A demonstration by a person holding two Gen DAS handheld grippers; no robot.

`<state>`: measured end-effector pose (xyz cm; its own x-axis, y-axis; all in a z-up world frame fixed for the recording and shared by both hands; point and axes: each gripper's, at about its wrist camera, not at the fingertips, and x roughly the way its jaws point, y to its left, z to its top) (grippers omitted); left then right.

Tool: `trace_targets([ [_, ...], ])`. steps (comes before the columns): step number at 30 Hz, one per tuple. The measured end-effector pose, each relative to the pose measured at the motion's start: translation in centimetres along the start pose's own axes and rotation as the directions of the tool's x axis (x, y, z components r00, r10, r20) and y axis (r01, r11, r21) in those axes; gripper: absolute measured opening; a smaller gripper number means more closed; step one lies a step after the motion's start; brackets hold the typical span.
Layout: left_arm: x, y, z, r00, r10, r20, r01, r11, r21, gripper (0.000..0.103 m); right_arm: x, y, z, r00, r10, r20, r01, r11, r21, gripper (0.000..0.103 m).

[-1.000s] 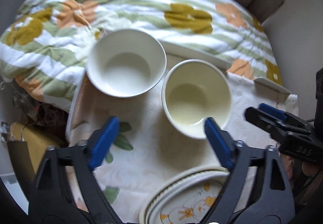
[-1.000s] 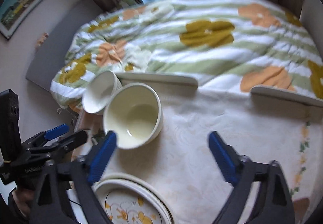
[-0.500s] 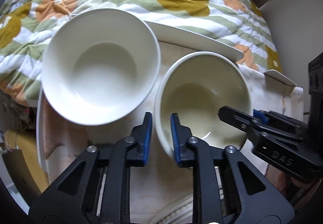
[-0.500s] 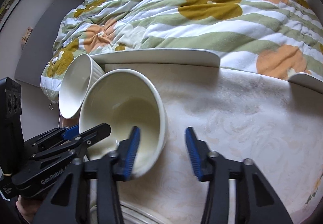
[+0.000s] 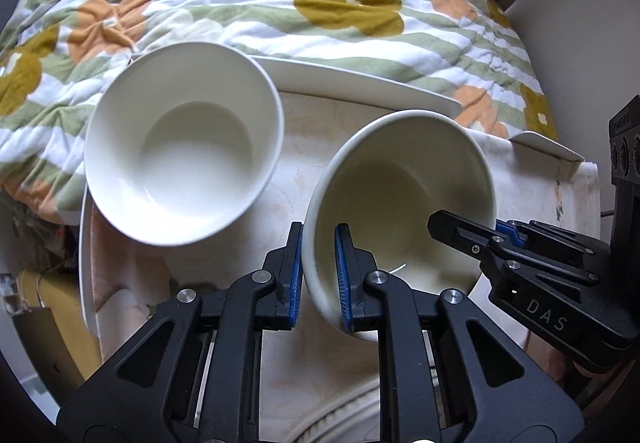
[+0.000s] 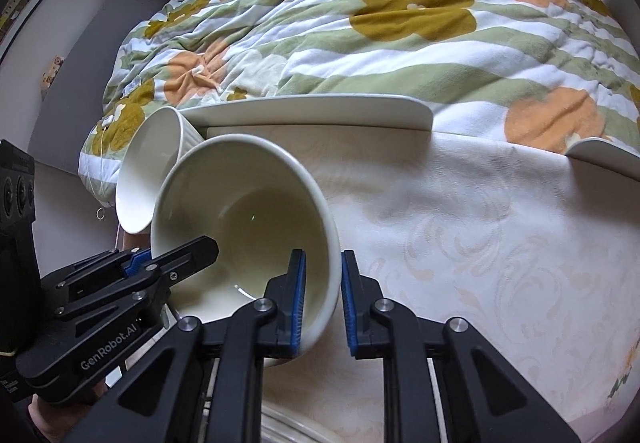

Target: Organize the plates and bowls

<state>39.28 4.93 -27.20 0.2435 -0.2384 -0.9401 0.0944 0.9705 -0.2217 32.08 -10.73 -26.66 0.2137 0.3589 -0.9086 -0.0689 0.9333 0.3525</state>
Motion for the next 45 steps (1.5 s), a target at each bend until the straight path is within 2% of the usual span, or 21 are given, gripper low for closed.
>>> trace_targets([
  [9,-4.8,-4.2,-1.4,0.998,0.014,0.068,-0.017,0.999,0.05,0.013,-5.6,-0.7,-1.8,0.996,0.013,0.088,-0.013,1.0,-0.007,0.016],
  [16,-8.3,-11.8,-4.6,0.993,-0.011,0.115,-0.002,0.994,0.106,0.013,-11.9,-3.8,-5.2,0.99,-0.008,0.139,0.008,1.0,0.0,0.016],
  [25,-9.2,-23.1,-10.5,0.992,-0.077,0.101,0.056,0.979,0.196,0.013,-19.2,-11.2,-12.1,0.981,-0.061,0.183,0.049,0.996,0.073,0.015],
  [32,-7.2,-29.0,-14.3,0.994,-0.108,0.022,0.099,0.963,0.249,0.013,-21.4,-16.3,-17.5,0.982,-0.102,0.159,0.078,0.986,0.149,0.015],
  [37,-4.5,-31.4,-15.3,0.992,-0.105,-0.07,0.121,0.946,0.3,0.013,-21.0,-19.2,-19.9,0.986,-0.107,0.126,0.076,0.969,0.234,0.015],
  [45,-0.7,-32.6,-15.2,0.982,-0.072,-0.174,0.134,0.917,0.376,0.013,-18.7,-21.8,-21.7,0.993,-0.101,0.06,0.072,0.928,0.365,0.016],
])
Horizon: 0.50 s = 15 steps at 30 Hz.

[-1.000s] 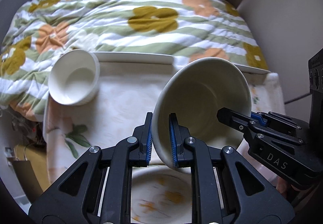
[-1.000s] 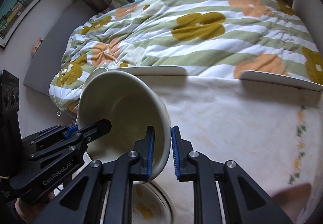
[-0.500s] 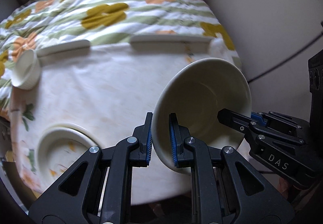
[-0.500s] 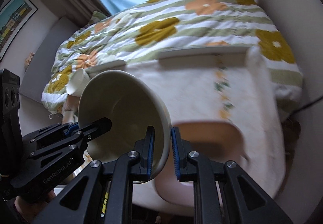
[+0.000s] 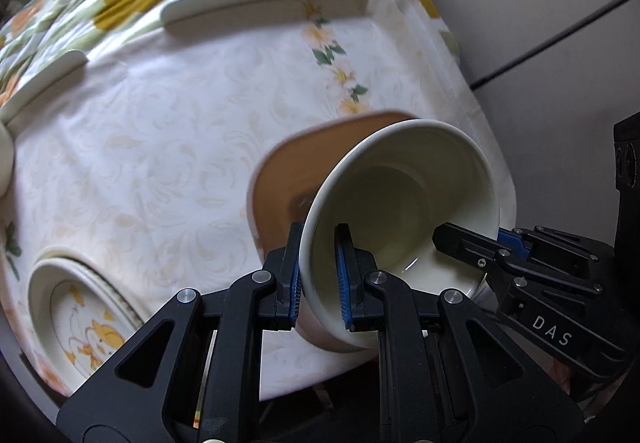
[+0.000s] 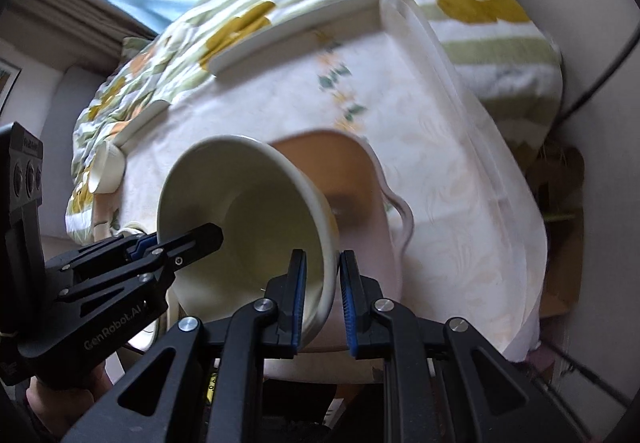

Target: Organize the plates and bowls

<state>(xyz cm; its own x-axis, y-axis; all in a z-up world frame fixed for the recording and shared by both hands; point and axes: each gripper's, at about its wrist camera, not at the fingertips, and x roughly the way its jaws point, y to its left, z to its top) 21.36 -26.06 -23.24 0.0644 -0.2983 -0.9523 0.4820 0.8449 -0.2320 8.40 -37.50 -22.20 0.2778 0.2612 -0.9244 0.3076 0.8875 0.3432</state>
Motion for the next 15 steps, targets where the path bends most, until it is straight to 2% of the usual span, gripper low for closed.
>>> trace_targets([
  [7,1.9,0.1,0.8,0.998,0.045,-0.035,-0.042,0.996,0.072,0.013,1.9,-0.8,-0.2,0.999,-0.014,-0.03,0.015,0.998,0.061,0.015],
  [15,2.8,0.5,1.2,0.998,0.045,-0.044,-0.04,0.994,0.104,0.013,2.9,-1.1,-0.3,0.999,-0.033,-0.033,0.036,0.995,0.089,0.016],
])
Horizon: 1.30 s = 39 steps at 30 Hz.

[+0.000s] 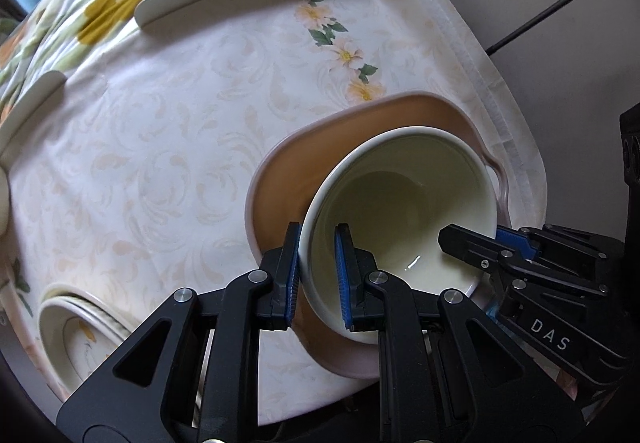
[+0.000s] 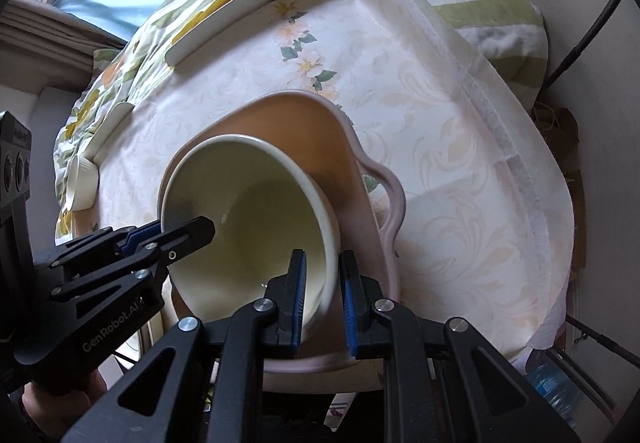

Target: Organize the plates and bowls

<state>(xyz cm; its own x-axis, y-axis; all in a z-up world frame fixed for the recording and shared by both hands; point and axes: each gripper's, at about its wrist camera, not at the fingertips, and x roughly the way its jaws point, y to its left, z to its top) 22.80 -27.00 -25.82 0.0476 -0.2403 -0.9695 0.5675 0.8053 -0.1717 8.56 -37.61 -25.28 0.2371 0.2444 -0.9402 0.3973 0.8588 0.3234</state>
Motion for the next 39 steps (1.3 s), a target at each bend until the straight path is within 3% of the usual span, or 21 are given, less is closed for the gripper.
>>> trace_targets([
  [13,0.2,-0.3,0.0,1.0,0.022,0.005,-0.023,0.999,0.024,0.013,0.4,0.6,-0.2,0.999,-0.047,-0.018,0.046,0.999,-0.013,0.016],
  [21,-1.1,-0.6,-0.2,0.998,0.04,0.038,-0.041,0.999,0.027,0.013,-1.5,1.0,-0.5,0.997,-0.074,0.024,0.075,0.996,-0.046,0.016],
  [27,-3.4,-0.8,-0.7,0.996,0.043,0.084,-0.043,0.999,0.007,0.013,-3.5,1.4,-1.2,0.994,-0.091,0.065,0.096,0.992,-0.079,0.016],
  [30,-6.2,-1.0,-1.3,0.986,0.065,0.151,-0.065,0.998,-0.005,0.013,-5.6,2.2,-1.7,0.992,-0.068,0.107,0.082,0.987,-0.135,0.016],
  [33,-9.2,-0.7,-2.2,0.966,0.091,0.241,-0.084,0.996,-0.037,0.027,-7.1,3.2,-2.5,0.991,-0.018,0.136,0.049,0.972,-0.229,0.016],
  [34,-10.3,-0.5,-2.7,0.955,0.111,0.277,-0.099,0.994,-0.057,0.053,-7.5,3.5,-2.8,0.99,-0.003,0.144,0.041,0.963,-0.265,0.016],
  [35,-11.7,-0.2,-3.4,0.936,0.146,0.321,-0.123,0.988,-0.09,0.09,-7.8,3.8,-3.1,0.988,0.012,0.152,0.033,0.957,-0.289,0.02],
  [36,-12.4,0.0,-3.9,0.924,0.167,0.345,-0.137,0.984,-0.111,0.102,-8.0,4.1,-3.5,0.987,0.03,0.159,0.022,0.949,-0.316,0.041],
  [37,-13.5,0.4,-4.7,0.903,0.195,0.383,-0.151,0.978,-0.143,0.102,-8.3,4.4,-3.8,0.985,0.049,0.166,0.011,0.938,-0.347,0.058],
  [38,-14.5,1.0,-5.5,0.889,0.214,0.404,-0.155,0.972,-0.175,0.102,-8.4,4.7,-4.1,0.983,0.063,0.17,0.005,0.929,-0.371,0.092],
  [39,-15.0,1.5,-6.0,0.887,0.226,0.403,-0.156,0.967,-0.2,0.102,-8.5,5.0,-4.5,0.981,0.082,0.177,-0.004,0.916,-0.402,0.102],
])
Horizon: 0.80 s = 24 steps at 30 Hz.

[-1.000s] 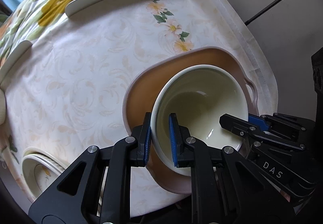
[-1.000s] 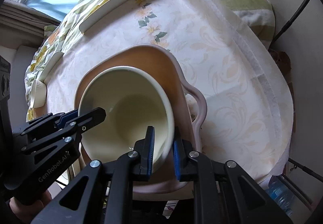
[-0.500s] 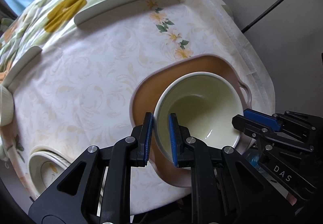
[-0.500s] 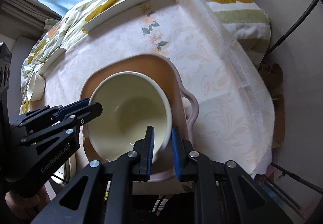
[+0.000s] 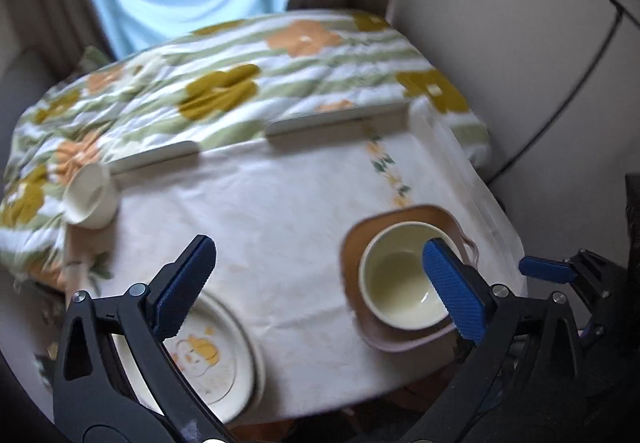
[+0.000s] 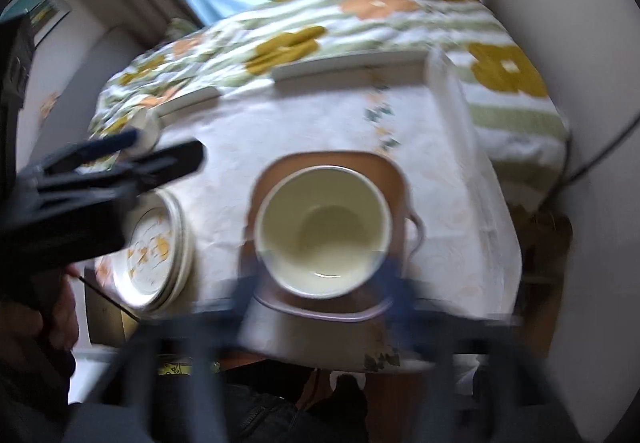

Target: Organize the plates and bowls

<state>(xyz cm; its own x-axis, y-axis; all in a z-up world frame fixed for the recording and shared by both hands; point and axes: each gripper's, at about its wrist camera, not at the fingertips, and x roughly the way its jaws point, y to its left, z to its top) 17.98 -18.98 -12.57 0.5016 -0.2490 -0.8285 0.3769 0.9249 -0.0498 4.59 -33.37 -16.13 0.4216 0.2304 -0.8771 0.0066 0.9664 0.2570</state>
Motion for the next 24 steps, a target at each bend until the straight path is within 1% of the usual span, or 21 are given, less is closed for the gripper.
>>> trace_targets([
  [2,-0.8,1.3,-0.4,0.999,0.038,0.0,-0.038,0.998,-0.045,0.102,0.2,0.6,-0.2,1.0,0.014,0.002,-0.013,0.999,-0.049,0.102],
  [4,-1.6,2.7,-1.1,0.998,0.065,0.002,-0.064,0.994,-0.091,0.102,0.9,1.3,-0.3,1.0,0.021,-0.021,-0.023,0.995,-0.097,0.102],
  [7,-3.4,5.7,-2.5,0.994,0.111,0.011,-0.107,0.977,-0.186,0.102,1.3,2.3,0.1,0.999,0.042,-0.024,-0.046,0.986,-0.16,0.102],
  [10,-5.0,8.2,-3.6,0.987,0.157,0.018,-0.147,0.956,-0.255,0.102,1.2,4.0,1.2,0.997,0.074,0.005,-0.07,0.967,-0.244,0.102],
  [12,-6.3,10.7,-4.4,0.979,0.202,0.026,-0.183,0.928,-0.323,0.102,1.4,5.6,2.4,0.994,0.11,0.002,-0.105,0.953,-0.285,0.102],
  [13,-6.7,11.5,-4.7,0.977,0.213,0.029,-0.19,0.919,-0.345,0.102,1.7,6.6,3.2,0.99,0.138,-0.028,-0.14,0.942,-0.305,0.102],
  [15,-7.7,14.0,-5.1,0.97,0.242,0.037,-0.207,0.89,-0.407,0.102,2.2,8.2,4.6,0.986,0.159,-0.057,-0.169,0.929,-0.328,0.102],
  [16,-8.4,15.7,-5.4,0.965,0.257,0.048,-0.21,0.871,-0.443,0.102,2.3,9.1,5.4,0.986,0.161,-0.047,-0.167,0.923,-0.346,0.102],
  [18,-9.0,18.2,-5.7,0.962,0.266,0.064,-0.201,0.847,-0.491,0.102,2.3,11.2,7.2,0.984,0.176,-0.006,-0.165,0.91,-0.381,0.102],
  [19,-9.0,19.1,-5.8,0.962,0.265,0.067,-0.197,0.84,-0.506,0.102,2.3,12.4,8.4,0.98,0.197,0.015,-0.175,0.9,-0.399,0.102],
  [21,-8.6,22.1,-5.5,0.961,0.267,0.069,-0.187,0.814,-0.55,0.102,2.9,14.5,10.7,0.978,0.205,0.049,-0.166,0.894,-0.416,0.102],
  [23,-8.0,24.6,-5.2,0.963,0.261,0.066,-0.174,0.791,-0.586,0.102,4.1,16.4,12.8,0.978,0.204,0.054,-0.163,0.893,-0.42,0.102],
  [24,-7.5,26.1,-5.1,0.966,0.249,0.072,-0.155,0.778,-0.609,0.102,5.2,17.6,14.2,0.976,0.217,0.036,-0.182,0.889,-0.421,0.102],
])
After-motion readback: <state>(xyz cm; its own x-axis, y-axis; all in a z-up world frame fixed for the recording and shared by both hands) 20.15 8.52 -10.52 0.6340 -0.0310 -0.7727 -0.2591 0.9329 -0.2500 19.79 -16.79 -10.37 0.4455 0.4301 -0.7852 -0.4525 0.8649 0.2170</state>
